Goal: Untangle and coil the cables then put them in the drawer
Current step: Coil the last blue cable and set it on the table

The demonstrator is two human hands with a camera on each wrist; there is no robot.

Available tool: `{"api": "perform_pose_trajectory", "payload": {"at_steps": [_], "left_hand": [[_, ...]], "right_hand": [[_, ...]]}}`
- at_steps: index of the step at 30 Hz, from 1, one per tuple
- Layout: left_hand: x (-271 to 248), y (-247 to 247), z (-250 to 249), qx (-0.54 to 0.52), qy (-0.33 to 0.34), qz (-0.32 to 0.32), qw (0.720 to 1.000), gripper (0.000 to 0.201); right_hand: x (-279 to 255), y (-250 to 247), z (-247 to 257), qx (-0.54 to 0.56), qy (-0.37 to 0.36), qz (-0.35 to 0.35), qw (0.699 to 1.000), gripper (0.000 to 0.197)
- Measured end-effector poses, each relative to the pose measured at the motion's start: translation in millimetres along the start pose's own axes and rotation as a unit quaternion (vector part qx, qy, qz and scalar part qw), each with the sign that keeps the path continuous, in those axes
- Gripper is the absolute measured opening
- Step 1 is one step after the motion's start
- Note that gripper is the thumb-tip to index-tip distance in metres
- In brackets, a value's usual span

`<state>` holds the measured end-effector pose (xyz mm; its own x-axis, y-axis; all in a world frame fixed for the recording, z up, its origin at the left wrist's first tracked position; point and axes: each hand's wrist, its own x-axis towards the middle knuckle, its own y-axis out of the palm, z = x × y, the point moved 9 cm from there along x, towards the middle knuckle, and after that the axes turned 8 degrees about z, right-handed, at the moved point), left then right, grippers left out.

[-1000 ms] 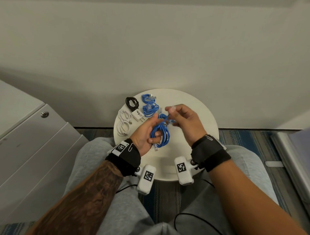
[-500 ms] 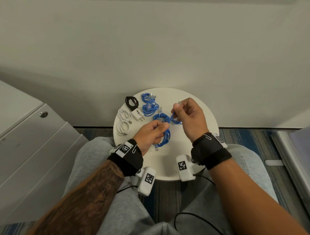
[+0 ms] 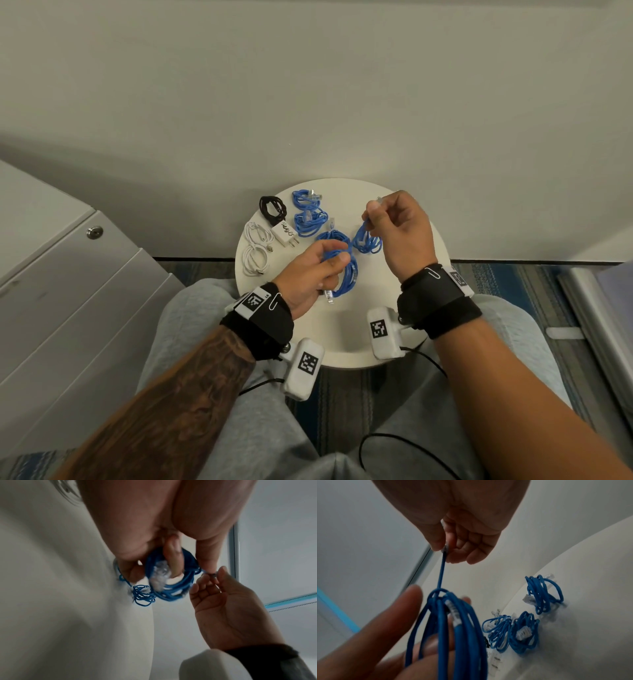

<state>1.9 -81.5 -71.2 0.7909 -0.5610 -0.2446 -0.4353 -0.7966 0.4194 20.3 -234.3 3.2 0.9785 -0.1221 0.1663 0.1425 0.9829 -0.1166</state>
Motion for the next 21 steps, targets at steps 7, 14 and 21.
{"api": "perform_pose_trajectory", "payload": {"at_steps": [7,14,21], "left_hand": [[-0.3,-13.2,-10.3,0.050,0.029,-0.027,0.998,0.019],[-1.0,-20.6,-18.7,-0.008,0.036,-0.020,0.999,0.031],[-2.7,-23.9,-14.0,0.038,0.025,-0.044,0.998,0.024]], "right_hand": [[4.4,-6.8,-24.7,0.124,0.079,0.003,0.989,0.013],[-19.6,39.8,-55.2,0.054,0.199,0.206,0.957,0.025],[-31.6,55.2,-64.9,0.168,0.281,0.180,0.928,0.033]]}}
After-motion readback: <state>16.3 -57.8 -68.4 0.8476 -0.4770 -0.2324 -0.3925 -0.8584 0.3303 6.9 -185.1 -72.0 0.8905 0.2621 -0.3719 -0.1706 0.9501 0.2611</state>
